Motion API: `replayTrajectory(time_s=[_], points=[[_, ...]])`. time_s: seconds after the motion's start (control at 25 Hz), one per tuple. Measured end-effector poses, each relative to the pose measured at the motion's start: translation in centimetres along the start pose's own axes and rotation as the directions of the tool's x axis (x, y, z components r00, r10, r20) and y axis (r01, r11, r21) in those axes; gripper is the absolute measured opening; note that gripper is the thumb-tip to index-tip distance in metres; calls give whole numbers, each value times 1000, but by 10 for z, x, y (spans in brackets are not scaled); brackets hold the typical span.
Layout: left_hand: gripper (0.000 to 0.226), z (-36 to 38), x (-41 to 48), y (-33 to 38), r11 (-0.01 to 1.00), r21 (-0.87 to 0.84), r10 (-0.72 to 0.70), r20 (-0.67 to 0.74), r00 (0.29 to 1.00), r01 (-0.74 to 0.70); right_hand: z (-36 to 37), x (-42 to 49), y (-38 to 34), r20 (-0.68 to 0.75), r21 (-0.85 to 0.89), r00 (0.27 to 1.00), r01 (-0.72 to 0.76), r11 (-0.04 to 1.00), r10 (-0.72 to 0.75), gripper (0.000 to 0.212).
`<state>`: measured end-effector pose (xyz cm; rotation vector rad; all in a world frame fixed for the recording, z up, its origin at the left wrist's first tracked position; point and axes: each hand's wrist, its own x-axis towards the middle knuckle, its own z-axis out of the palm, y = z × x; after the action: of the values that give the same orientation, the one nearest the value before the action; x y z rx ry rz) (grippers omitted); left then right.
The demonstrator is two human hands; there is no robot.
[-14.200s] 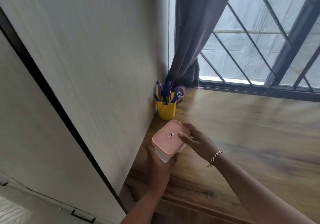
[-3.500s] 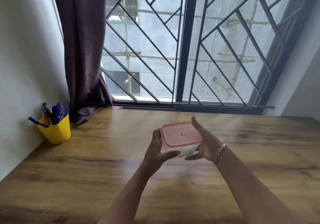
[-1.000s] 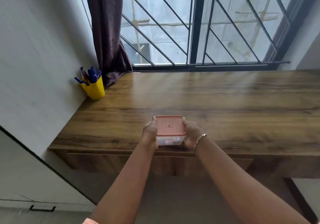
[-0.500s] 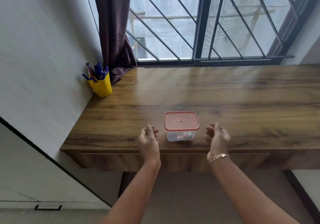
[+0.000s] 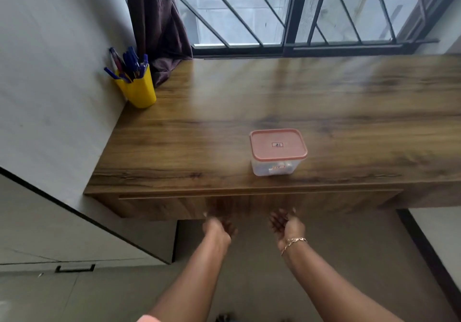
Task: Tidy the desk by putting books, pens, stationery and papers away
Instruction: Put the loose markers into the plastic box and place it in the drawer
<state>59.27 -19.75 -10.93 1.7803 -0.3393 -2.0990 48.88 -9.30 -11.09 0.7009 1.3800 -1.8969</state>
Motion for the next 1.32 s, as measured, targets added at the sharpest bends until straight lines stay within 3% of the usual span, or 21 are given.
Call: replayTrajectory(time_s=[0.08, 0.16, 0.32, 0.44, 0.6, 0.76, 0.92, 1.04, 1.32], points=[[62, -9, 16, 10, 999, -31, 14, -6, 1000, -14, 2, 10, 6, -22, -22, 998, -58, 998, 58, 44], [68, -12, 21, 18, 978, -197, 78, 34, 996, -69, 6, 19, 9, -49, -29, 995, -85, 996, 83, 46], [85, -19, 41, 16, 931, -364, 73, 80, 994, -39, 16, 30, 16, -58, 90, 997, -36, 995, 42, 38], [93, -25, 52, 13, 934, -357, 46, 114, 992, -2, 15, 39, 22, -27, 232, 998, -57, 971, 65, 32], [80, -21, 26, 12, 901, -434, 59, 88, 994, -15, 1, 48, 35, -52, 267, 994, -82, 960, 99, 45], [74, -36, 5, -2, 882, -471, 42, 82, 996, 1, -16, 37, 44, -86, 341, 990, -73, 937, 108, 43], [78, -55, -4, -20, 903, -429, 39, 43, 998, -17, -37, 14, 46, -63, 348, 984, -134, 928, 165, 75], [83, -71, -9, -43, 910, -414, 57, 28, 998, -41, -62, 0, 51, -47, 317, 975, -190, 929, 216, 82], [88, -113, -31, -91, 882, -468, 68, 24, 997, -49, -119, -36, 71, 44, 330, 975, -220, 918, 218, 42]])
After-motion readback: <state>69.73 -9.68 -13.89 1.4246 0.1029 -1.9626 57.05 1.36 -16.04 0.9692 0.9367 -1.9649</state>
